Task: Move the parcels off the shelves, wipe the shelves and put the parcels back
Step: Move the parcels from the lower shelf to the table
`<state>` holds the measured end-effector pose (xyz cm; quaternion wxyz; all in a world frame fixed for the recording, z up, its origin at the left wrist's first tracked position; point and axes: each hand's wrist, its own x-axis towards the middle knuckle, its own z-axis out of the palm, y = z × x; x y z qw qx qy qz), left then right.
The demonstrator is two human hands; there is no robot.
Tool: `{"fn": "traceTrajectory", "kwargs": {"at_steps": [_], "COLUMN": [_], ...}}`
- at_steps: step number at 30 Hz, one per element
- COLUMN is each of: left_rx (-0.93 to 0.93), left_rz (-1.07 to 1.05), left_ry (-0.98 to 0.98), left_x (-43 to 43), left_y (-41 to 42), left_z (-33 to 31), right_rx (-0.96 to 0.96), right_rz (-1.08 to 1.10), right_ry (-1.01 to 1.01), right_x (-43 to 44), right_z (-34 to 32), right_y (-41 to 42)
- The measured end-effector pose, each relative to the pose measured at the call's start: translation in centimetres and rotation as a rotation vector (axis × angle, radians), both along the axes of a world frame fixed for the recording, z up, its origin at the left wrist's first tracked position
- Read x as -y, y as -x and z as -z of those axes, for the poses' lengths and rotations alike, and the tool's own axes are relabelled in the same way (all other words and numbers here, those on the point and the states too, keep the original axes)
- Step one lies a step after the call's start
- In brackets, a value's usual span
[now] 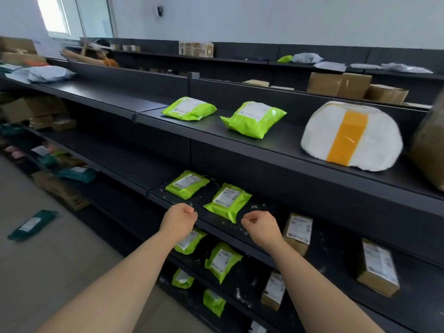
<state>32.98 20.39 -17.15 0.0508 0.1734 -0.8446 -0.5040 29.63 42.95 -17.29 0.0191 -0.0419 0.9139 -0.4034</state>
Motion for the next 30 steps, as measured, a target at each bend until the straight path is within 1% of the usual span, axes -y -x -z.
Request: {"fn": "traceTrajectory", "kwargs": {"at_steps": [4,9,13,19,23,27,30], "left_rx": [0.030,0.056,0.061,0.113,0.125,0.098,0.135], "left_rz": [0.012,0.037,0.045,0.043,0.017,0.016,0.039], "left_ry": [0.036,0.036,0.040,0.076,0.133,0.201,0.242], "left_x": [5.3,8.9,10.1,12.3,13.9,14.8,15.3], "left_y": [2.6,5.6,8.8,14.2,18.3,21.9,23.9], "left_z": [0.2,1.9,3.5,5.8,6.8,7.8,8.3], "right_rx": [0.008,0.057,0.097,0.146,0.162,0.187,0.223], "right_rz": [0.047,0.107,0.160,0.190,0.213,0.214,0.264], "right_ry": [-0.006,-0.017,0.000,-0.049,-0.088,-0.140,-0.201], "right_x": [4.5,7.6,9.0,10.7,11.6,12.8,13.7], "right_z": [0.8,2.7,4.0,5.5,6.8,8.0,8.9], "right_y": [2.4,5.1,7.7,13.0,16.9,20.1,21.4]}}
